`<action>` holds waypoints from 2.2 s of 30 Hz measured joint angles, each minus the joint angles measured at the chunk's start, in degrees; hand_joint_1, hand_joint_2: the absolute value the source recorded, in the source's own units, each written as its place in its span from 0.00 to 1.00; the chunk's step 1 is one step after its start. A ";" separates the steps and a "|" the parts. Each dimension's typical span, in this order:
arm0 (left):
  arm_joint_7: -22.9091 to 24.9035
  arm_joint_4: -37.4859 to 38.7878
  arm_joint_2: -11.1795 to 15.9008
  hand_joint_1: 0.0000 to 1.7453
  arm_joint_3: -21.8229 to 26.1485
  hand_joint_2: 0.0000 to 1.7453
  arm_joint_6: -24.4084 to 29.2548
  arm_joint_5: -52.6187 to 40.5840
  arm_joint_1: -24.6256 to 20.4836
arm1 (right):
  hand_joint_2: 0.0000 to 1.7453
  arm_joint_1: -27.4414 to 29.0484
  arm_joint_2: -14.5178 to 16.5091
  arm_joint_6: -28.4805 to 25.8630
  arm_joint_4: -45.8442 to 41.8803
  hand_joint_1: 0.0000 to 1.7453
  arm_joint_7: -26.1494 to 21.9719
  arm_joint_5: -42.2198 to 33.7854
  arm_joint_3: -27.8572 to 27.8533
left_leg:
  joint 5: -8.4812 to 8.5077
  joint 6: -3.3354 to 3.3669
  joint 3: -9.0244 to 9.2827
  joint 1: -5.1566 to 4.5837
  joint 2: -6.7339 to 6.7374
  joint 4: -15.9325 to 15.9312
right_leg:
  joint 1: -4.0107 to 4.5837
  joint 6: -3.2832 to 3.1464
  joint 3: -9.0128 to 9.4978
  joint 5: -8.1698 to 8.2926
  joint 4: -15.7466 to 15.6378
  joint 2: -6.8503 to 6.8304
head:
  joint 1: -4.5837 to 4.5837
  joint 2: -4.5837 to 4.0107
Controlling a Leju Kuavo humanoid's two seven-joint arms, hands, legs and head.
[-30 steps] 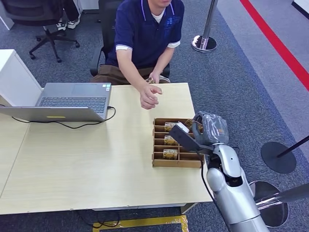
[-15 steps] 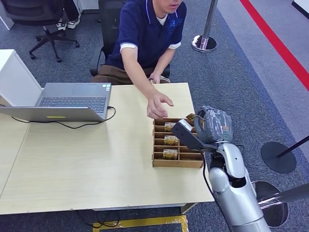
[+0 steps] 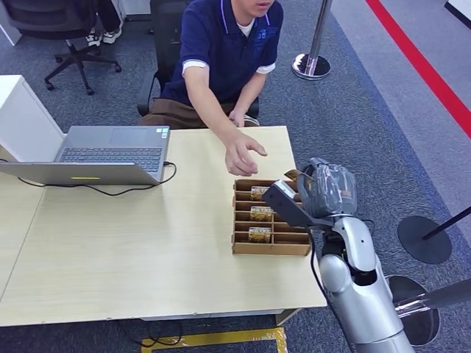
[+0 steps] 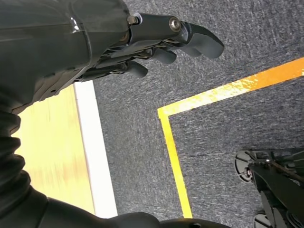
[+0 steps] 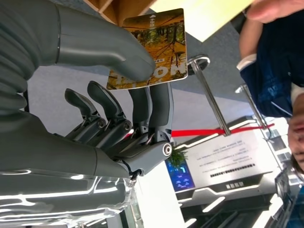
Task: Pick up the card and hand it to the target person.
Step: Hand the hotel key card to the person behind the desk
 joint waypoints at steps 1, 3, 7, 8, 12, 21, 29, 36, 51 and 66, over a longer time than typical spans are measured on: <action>-0.02 0.00 0.00 0.00 0.00 1.00 -0.01 0.00 0.00 | 1.00 -0.07 -0.14 0.06 -0.41 0.89 -0.22 -0.35 0.02 | 0.00 0.00 0.00 0.00 0.00 0.00 | 0.00 0.00 0.00 0.00 0.00 0.00 | -0.01 -0.01; -0.01 0.00 -0.02 0.00 0.00 1.00 -0.02 -0.02 -0.01 | 1.00 -0.39 -0.34 0.71 -0.80 0.89 -0.86 -1.53 0.22 | 0.00 0.00 -0.01 0.00 0.00 0.00 | 0.00 0.00 0.00 0.00 0.00 0.01 | -0.01 -0.01; 0.41 0.00 -0.07 0.00 -0.03 1.00 -0.09 -0.51 -0.05 | 1.00 -3.26 -0.14 4.94 1.32 0.89 -3.61 -6.77 2.04 | 0.00 -0.01 -0.10 0.01 0.02 -0.01 | 0.00 -0.01 0.01 0.02 0.02 0.02 | 0.00 -0.02; 0.56 0.00 -0.08 0.00 -0.04 1.00 -0.10 -0.69 -0.10 | 1.00 -4.77 0.35 5.86 3.06 0.89 -4.34 -8.08 2.83 | 0.02 -0.02 -0.07 0.01 0.04 -0.01 | 0.01 -0.03 0.01 0.03 0.02 0.04 | 0.00 -0.02; 0.95 0.00 -0.25 0.00 -0.04 1.00 -0.11 -1.12 -0.36 | 1.00 -10.77 3.76 5.52 11.66 0.89 -4.92 -9.55 5.75 | 0.15 -0.07 0.04 0.05 0.00 -0.01 | 0.05 -0.08 0.00 0.07 0.04 0.01 | -0.02 -0.01; 0.86 0.00 -0.42 0.00 -0.07 1.00 -0.29 -1.72 -0.36 | 1.00 -13.73 5.34 4.78 17.02 0.89 -4.15 -10.08 7.48 | 0.17 -0.04 -0.06 0.03 -0.10 -0.01 | 0.03 -0.08 0.00 0.07 0.02 -0.12 | 0.00 -0.01; 0.70 0.00 -0.42 0.00 -0.07 1.00 -0.68 -1.75 -0.35 | 1.00 -14.56 5.66 4.80 18.37 0.89 -4.05 -10.19 7.95 | 0.17 -0.04 -0.05 0.05 -0.11 -0.01 | 0.04 -0.08 0.00 0.07 0.03 -0.12 | -0.01 -0.01; 0.45 0.00 -0.42 0.00 -0.07 1.00 -0.69 -1.79 -0.34 | 1.00 -14.91 5.67 4.80 19.09 0.81 -3.95 -10.59 8.58 | 0.17 -0.04 -0.06 0.05 -0.11 -0.01 | 0.04 -0.08 0.00 0.07 0.03 -0.12 | 0.00 0.00; 1.20 0.00 -0.42 0.00 -0.20 0.00 0.15 -2.47 -0.32 | 1.00 -15.02 5.67 4.59 19.43 0.00 -3.72 -10.99 9.04 | 0.17 -0.04 -0.04 0.04 -0.10 -0.01 | 0.04 -0.08 0.00 0.07 0.03 -0.12 | -0.01 -0.01; 1.33 0.00 -0.42 0.00 -0.07 0.00 0.78 -1.05 0.00 | 1.00 -9.82 4.50 -3.88 9.16 0.02 -4.30 -11.96 6.85 | 0.16 -0.05 -0.04 0.04 -0.11 0.00 | 0.04 -0.08 -0.05 0.06 0.00 -0.13 | -0.01 -0.02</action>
